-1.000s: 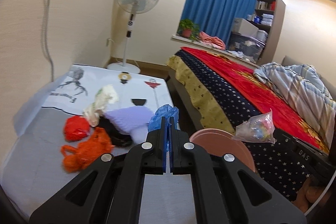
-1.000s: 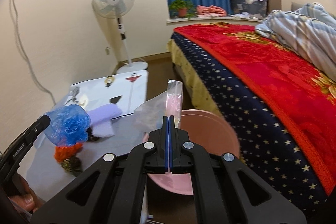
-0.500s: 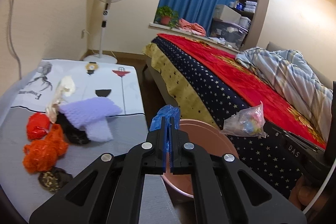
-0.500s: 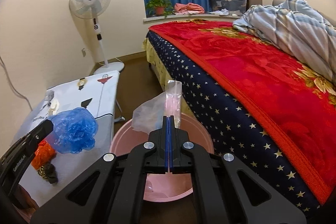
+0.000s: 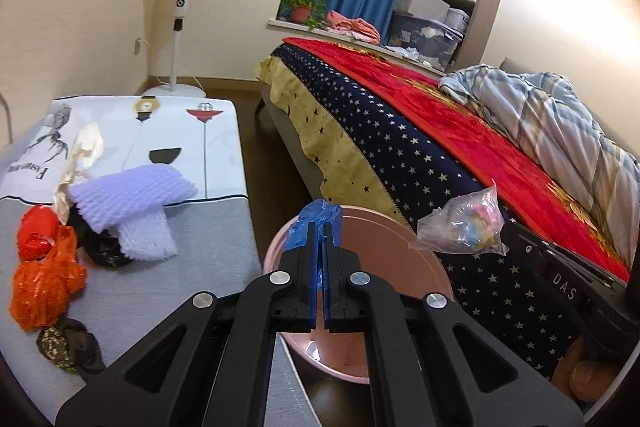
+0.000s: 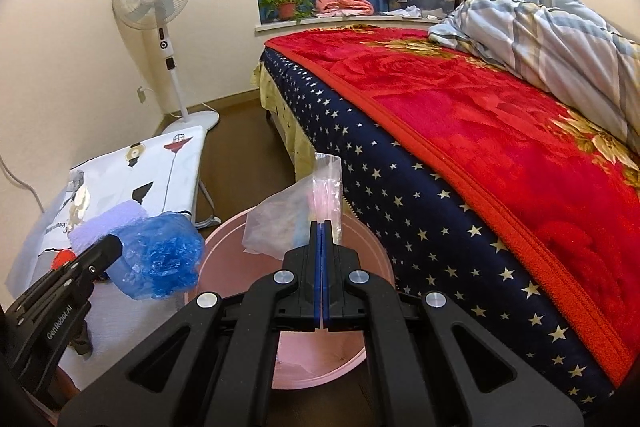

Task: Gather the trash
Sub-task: 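Carry both held bags over the pink bin, then open both tools to drop the bags into the pink bin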

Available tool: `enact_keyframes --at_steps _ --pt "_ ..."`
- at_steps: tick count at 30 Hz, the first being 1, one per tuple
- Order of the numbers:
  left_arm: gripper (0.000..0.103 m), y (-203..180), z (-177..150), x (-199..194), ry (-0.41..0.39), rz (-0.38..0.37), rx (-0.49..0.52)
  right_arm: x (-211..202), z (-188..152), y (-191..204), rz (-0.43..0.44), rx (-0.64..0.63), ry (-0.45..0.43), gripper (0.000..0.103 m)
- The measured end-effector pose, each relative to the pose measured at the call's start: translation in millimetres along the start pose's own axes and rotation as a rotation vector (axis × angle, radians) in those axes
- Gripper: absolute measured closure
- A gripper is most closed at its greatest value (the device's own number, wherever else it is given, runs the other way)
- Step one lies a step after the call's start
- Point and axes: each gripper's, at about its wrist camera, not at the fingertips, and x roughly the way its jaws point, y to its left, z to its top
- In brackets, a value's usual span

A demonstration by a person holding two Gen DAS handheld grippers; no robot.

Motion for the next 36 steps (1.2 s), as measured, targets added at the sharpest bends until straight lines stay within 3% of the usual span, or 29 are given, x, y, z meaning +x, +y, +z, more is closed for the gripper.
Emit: enact_keyframes --at_steps 22,24,25,27,29,36 --pt "0.101 -7 -1 15 0.03 -0.025 -0.004 7 2 -6 -0.024 0.014 0.01 0.102" --pt "0.094 -7 -2 17 0.04 -0.029 -0.007 7 1 -9 -0.042 0.023 0.013 0.098" --pt "0.081 -7 -2 18 0.041 -0.025 -0.009 7 1 -10 -0.047 0.026 0.014 0.097" --pt "0.07 -6 -2 16 0.037 -0.019 -0.013 7 1 -12 -0.054 0.035 0.015 0.083" --pt "0.07 -4 -1 14 0.033 -0.014 -0.012 5 0 -12 -0.069 0.037 0.004 0.056" --pt "0.07 6 -1 2 0.017 0.006 -0.017 -1 0 -7 -0.051 0.027 -0.019 0.055"
